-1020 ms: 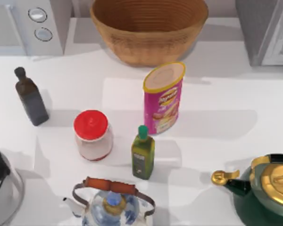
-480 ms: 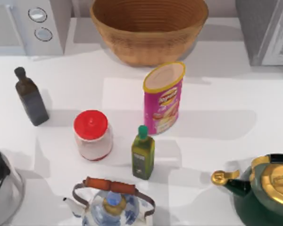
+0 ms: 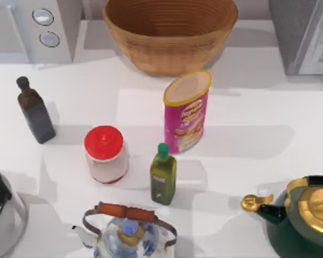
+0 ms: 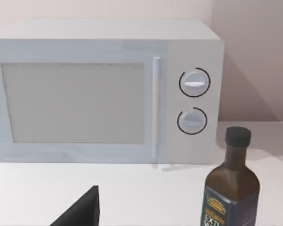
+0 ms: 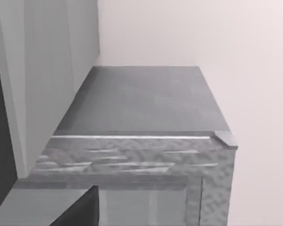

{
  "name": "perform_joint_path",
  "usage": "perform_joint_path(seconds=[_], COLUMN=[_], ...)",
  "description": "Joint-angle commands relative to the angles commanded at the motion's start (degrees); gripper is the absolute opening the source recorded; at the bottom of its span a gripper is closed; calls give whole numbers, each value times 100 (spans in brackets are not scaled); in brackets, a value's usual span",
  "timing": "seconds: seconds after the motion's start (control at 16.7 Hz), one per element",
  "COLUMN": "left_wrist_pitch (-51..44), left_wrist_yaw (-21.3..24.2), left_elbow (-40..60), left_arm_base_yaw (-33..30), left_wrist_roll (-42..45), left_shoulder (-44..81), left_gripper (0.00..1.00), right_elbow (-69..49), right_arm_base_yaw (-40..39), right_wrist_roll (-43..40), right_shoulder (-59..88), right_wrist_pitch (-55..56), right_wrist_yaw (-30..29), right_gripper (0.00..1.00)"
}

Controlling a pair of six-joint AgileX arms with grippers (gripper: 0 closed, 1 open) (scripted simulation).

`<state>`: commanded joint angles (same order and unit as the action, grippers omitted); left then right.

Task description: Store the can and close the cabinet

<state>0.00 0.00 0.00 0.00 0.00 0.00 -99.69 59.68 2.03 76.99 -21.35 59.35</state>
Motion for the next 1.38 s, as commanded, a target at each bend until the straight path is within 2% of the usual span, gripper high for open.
perform_joint_path(seconds=[0.42,0.6,0.72,0.9,1.38], left_wrist_pitch=[0,0,0,0,0], left_wrist_yaw=[0,0,0,0,0], left_elbow=[0,0,0,0,0], left_arm_base_yaw=[0,0,0,0,0], left_wrist_roll=[0,0,0,0,0], left_shoulder=[0,0,0,0,0], left_gripper=[100,100,100,100,100], right_elbow=[-37,-38,-59,-91,-48], right_arm_base_yaw=[-85,-602,-1237,-2442,-6779], right_wrist_roll=[-5,-28,-62,-120,-158], right_shoulder=[15,139,215,273,81], right_wrist_pitch=[-46,-166,-249,-354,-459], right_wrist_yaw=[-63,-595,-1249,-2538,-6783], right_gripper=[100,100,100,100,100])
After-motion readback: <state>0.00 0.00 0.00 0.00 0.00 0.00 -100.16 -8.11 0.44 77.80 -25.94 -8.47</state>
